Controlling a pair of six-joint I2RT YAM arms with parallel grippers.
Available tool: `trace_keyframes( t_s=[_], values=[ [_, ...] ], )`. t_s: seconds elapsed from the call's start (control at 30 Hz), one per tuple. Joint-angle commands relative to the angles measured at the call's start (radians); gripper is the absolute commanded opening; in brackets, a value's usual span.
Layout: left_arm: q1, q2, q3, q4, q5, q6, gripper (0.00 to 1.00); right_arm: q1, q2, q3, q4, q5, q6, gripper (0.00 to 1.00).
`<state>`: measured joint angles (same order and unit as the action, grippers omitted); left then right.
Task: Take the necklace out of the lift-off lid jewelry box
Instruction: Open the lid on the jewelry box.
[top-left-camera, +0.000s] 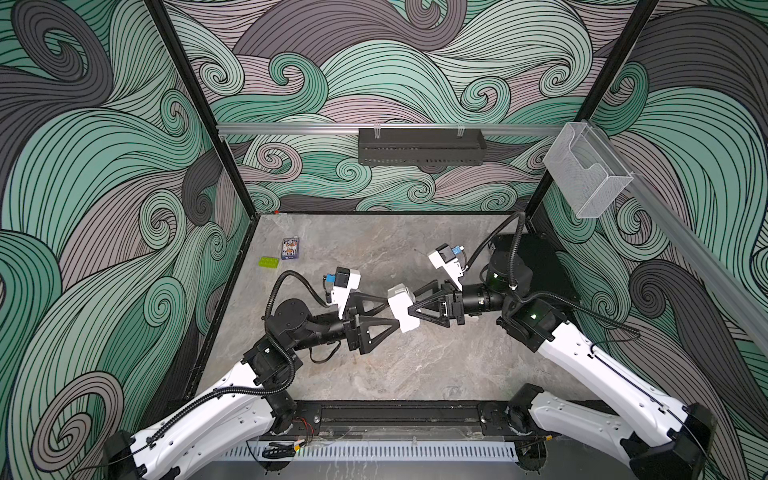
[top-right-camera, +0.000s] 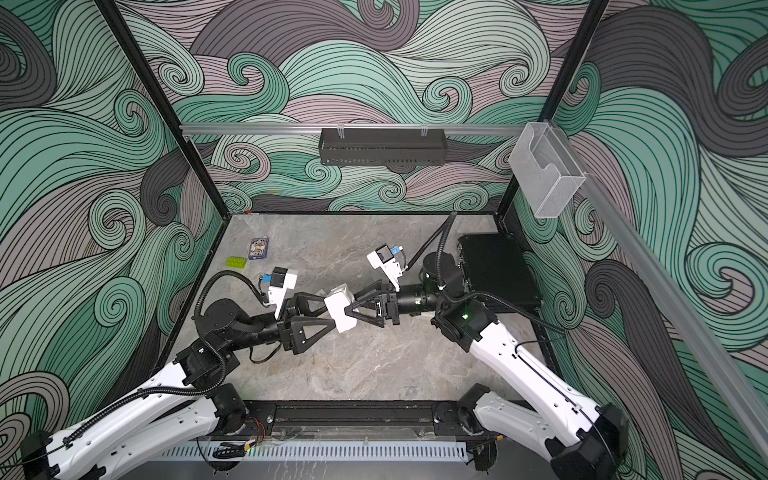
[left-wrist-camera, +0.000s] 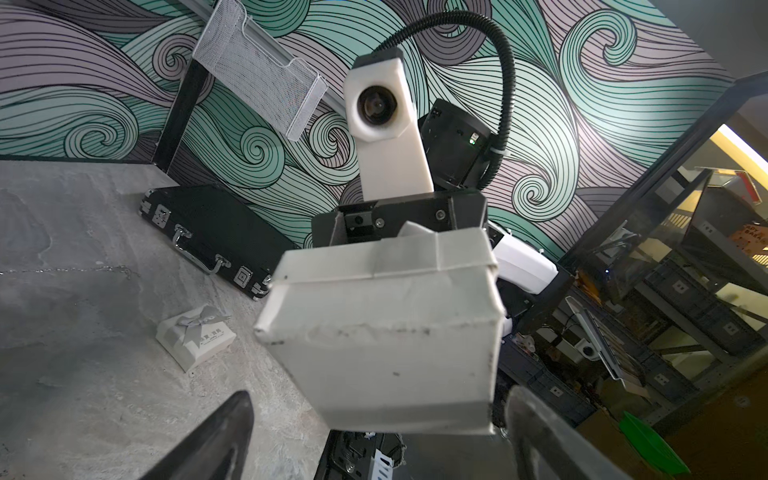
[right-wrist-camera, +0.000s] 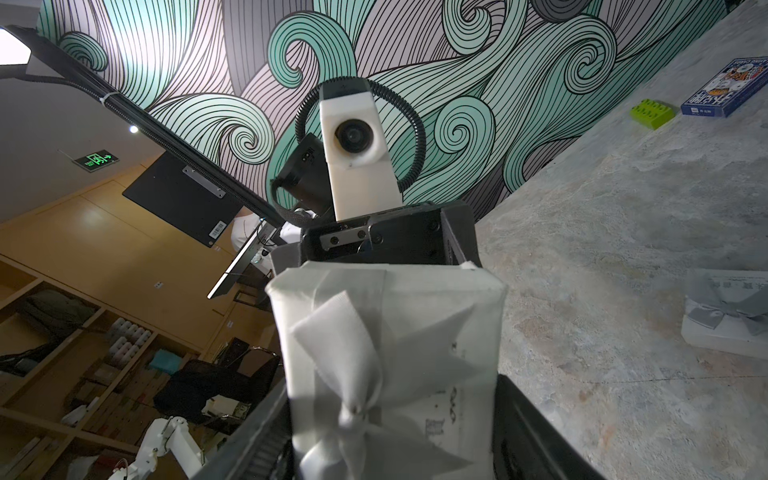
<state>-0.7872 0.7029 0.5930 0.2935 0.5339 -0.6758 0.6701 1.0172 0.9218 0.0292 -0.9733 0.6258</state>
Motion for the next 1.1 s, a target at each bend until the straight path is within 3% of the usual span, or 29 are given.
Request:
trace_keyframes(
  t_s=[0.0, 0.43, 1.07],
  values=[
    [0.005, -0.010, 0.043, 0.048, 0.028, -0.014, 0.91, 0.008, 0.006, -0.010, 0.064, -0.019, 0.014, 0.69],
    [0.005, 0.022, 0.062, 0.050, 0.043, -0.033, 0.68, 0.013, 0.015, -0.026, 0.081, -0.016, 0.014, 0.69],
    [0.005, -0.044, 0.037, -0.062, -0.026, 0.013, 0.63, -0.051, -0.061, -0.015, -0.063, 0.033, -0.072, 0.70]
  ],
)
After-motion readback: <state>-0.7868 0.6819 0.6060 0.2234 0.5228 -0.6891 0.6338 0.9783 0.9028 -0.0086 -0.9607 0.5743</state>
